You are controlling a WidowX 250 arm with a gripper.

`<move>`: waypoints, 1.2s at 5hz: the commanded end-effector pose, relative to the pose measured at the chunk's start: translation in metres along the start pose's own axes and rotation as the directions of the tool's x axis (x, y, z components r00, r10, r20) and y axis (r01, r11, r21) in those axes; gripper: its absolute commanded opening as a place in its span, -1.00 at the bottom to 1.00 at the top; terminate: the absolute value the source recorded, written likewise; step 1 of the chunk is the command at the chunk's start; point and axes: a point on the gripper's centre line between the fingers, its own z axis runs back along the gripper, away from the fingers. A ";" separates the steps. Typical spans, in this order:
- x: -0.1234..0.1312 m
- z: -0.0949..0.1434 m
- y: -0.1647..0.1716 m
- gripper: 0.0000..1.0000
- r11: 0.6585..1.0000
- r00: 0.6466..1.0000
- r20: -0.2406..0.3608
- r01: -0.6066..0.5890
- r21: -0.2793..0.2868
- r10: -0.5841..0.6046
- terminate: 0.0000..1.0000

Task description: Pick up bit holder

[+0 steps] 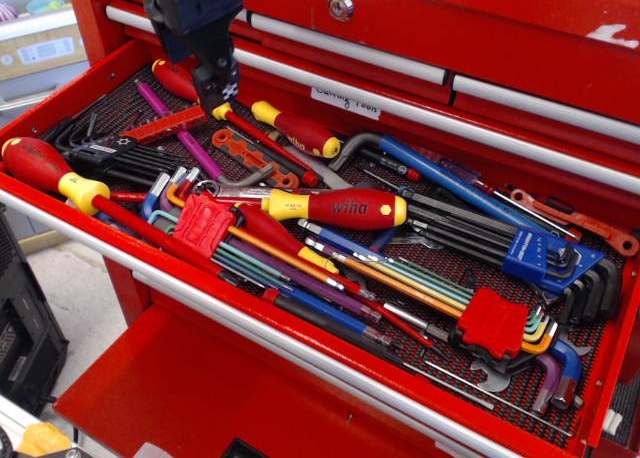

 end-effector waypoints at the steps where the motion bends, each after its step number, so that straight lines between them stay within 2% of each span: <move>1: -0.001 -0.033 0.036 1.00 0.996 0.995 0.052 0.087 -0.028 -0.085 -1.00; 2: -0.002 -0.051 0.048 1.00 0.985 0.988 0.055 0.147 -0.092 -0.142 -1.00; 3: -0.003 -0.064 0.058 1.00 0.972 0.979 0.072 0.201 -0.122 -0.193 -1.00; 5: -0.009 -0.077 0.070 1.00 0.964 0.969 0.113 0.235 -0.123 -0.221 -1.00; 6: -0.011 -0.084 0.070 1.00 0.957 0.965 0.121 0.250 -0.147 -0.233 -1.00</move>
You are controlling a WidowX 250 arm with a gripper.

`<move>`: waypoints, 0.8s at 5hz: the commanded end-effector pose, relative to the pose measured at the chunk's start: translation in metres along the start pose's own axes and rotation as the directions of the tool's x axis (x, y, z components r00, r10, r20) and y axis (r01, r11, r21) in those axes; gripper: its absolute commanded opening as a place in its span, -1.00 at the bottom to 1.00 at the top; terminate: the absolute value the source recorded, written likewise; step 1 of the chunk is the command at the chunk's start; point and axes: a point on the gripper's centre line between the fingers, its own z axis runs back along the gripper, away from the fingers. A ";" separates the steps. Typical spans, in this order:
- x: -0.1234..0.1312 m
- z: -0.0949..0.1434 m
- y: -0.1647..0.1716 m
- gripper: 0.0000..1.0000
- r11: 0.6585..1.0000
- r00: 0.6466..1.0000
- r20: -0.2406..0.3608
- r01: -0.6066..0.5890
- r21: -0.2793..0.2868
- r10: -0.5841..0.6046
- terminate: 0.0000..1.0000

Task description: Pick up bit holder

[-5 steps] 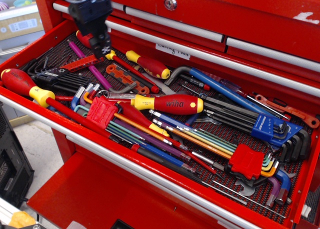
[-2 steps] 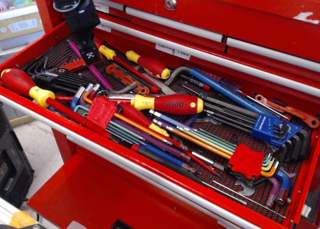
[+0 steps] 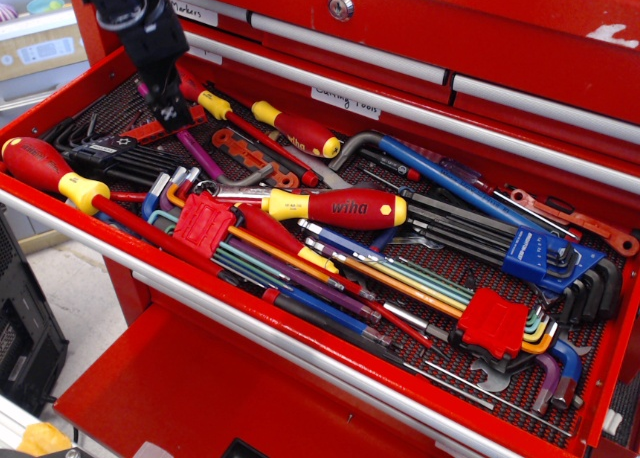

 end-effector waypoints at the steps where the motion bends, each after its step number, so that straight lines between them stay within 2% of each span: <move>1: 0.005 0.004 0.017 1.00 0.998 0.998 0.037 0.044 0.040 -0.045 -1.00; 2: 0.005 -0.005 0.023 1.00 0.998 0.997 0.036 0.062 -0.001 -0.062 -1.00; 3: 0.004 -0.015 0.026 1.00 0.998 0.997 0.054 0.061 0.002 -0.061 -1.00; 4: 0.007 -0.016 0.026 -1.00 0.999 0.998 0.058 0.015 0.031 -0.017 -1.00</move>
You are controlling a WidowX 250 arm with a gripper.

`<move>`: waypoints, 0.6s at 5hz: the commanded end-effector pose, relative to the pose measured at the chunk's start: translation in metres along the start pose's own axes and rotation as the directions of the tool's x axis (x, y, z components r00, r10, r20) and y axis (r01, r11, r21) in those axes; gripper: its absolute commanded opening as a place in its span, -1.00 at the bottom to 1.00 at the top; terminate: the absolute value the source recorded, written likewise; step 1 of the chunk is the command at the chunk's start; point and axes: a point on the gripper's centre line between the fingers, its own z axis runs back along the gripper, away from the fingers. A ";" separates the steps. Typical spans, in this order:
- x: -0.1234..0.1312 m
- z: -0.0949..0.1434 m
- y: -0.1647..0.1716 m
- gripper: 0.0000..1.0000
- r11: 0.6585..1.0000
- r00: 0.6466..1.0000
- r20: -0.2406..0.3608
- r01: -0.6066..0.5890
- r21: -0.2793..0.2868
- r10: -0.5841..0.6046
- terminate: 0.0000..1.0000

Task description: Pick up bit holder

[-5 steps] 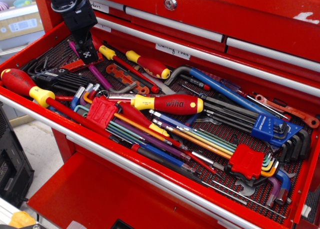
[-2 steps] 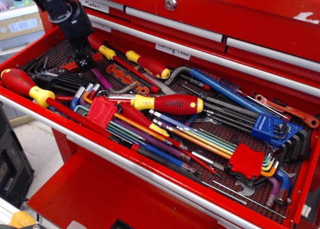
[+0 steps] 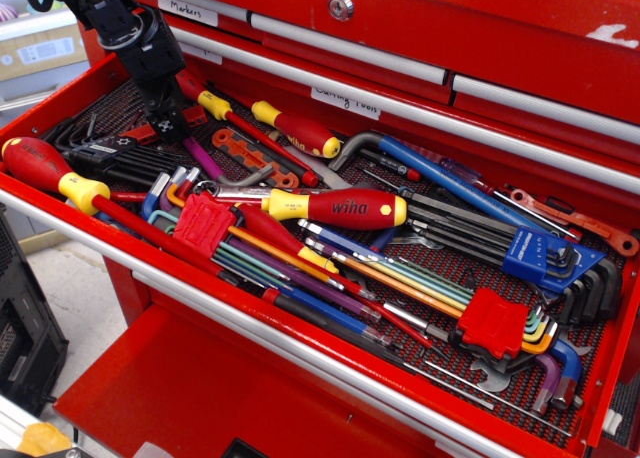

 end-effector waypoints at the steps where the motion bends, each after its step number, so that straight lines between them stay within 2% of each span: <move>1: 0.018 0.031 -0.001 -1.00 0.995 0.999 -0.024 -0.020 0.100 0.022 -1.00; 2: 0.024 0.057 -0.006 -1.00 0.989 0.998 -0.055 -0.002 0.147 0.010 -1.00; 3: 0.033 0.095 -0.003 -1.00 0.977 0.996 -0.084 0.050 0.210 -0.033 -1.00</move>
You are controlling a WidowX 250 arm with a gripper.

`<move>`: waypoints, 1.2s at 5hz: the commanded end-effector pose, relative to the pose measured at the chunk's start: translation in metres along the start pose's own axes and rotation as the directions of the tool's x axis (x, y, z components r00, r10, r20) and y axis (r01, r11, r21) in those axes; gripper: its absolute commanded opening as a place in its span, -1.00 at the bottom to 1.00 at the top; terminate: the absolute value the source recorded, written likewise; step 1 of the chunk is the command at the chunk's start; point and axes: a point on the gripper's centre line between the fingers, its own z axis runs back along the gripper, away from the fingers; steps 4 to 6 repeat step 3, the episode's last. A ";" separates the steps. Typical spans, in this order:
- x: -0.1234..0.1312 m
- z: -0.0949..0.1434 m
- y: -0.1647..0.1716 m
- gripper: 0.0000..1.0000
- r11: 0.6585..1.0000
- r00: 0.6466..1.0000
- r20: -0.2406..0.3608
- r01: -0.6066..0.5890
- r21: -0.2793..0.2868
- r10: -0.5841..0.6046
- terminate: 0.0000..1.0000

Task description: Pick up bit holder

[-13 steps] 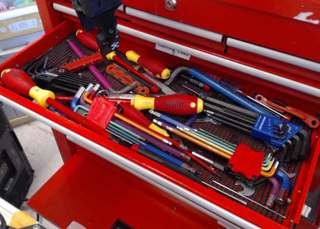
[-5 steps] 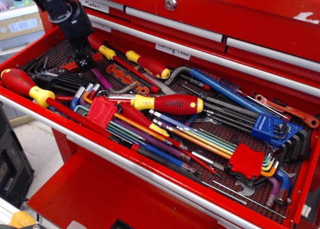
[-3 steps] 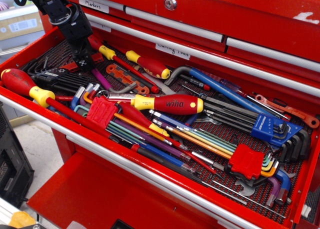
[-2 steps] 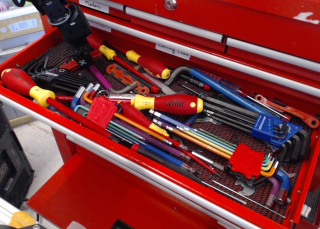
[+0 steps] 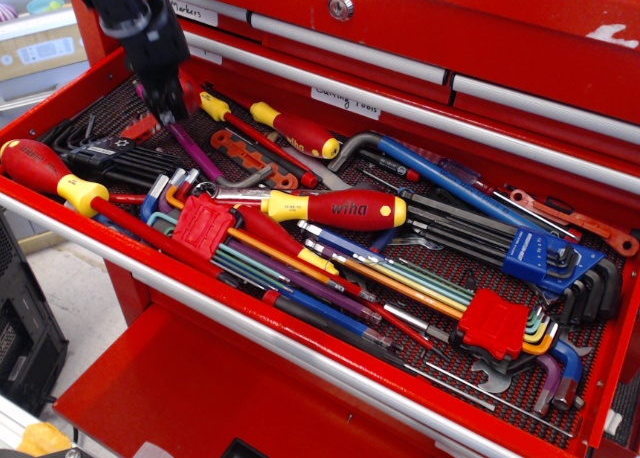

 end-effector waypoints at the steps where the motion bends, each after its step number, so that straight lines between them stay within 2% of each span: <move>1: 0.023 0.089 0.020 -1.00 0.988 0.999 -0.030 0.027 0.152 -0.023 -1.00; 2: 0.035 0.124 0.019 -1.00 0.980 0.997 -0.069 0.046 0.196 -0.033 -1.00; 3: 0.043 0.147 0.013 -1.00 0.969 0.995 -0.088 0.072 0.236 -0.052 1.00; 6: 0.043 0.147 0.013 -1.00 0.969 0.995 -0.088 0.072 0.236 -0.052 1.00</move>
